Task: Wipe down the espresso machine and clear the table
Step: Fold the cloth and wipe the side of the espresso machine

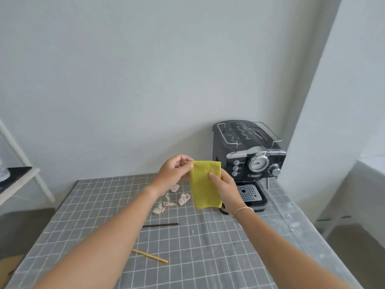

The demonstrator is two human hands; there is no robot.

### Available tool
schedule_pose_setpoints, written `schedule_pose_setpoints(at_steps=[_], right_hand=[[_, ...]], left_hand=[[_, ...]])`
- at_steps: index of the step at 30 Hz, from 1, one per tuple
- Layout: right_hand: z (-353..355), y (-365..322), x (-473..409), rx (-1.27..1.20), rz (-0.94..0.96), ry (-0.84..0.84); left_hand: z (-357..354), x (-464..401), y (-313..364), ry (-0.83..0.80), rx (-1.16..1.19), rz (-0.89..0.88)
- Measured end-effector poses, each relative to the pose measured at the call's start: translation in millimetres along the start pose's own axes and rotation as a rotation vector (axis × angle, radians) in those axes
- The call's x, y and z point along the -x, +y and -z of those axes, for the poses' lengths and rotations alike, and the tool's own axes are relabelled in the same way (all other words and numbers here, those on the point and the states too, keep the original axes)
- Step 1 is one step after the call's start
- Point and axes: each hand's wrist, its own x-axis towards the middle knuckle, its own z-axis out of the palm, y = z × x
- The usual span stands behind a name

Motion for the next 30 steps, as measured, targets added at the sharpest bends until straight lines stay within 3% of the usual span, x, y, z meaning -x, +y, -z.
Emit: schedule_pose_setpoints(at_steps=[7, 18, 26, 30], right_hand=[[91, -39, -20, 0.153, 0.093, 0.186], [163, -107, -78, 0.366, 0.169, 0.369], [207, -109, -143, 0.597, 0.059, 0.299], [219, -103, -163, 0.649, -0.062, 0.157]], left_hand=[[-44, -50, 23, -0.051, 0.002, -0.008], [-64, -132, 39, -0.037, -0.064, -0.033], [-89, -166, 36, 0.079, -0.143, 0.069], [-102, -176, 39, 0.122, -0.177, 0.152]])
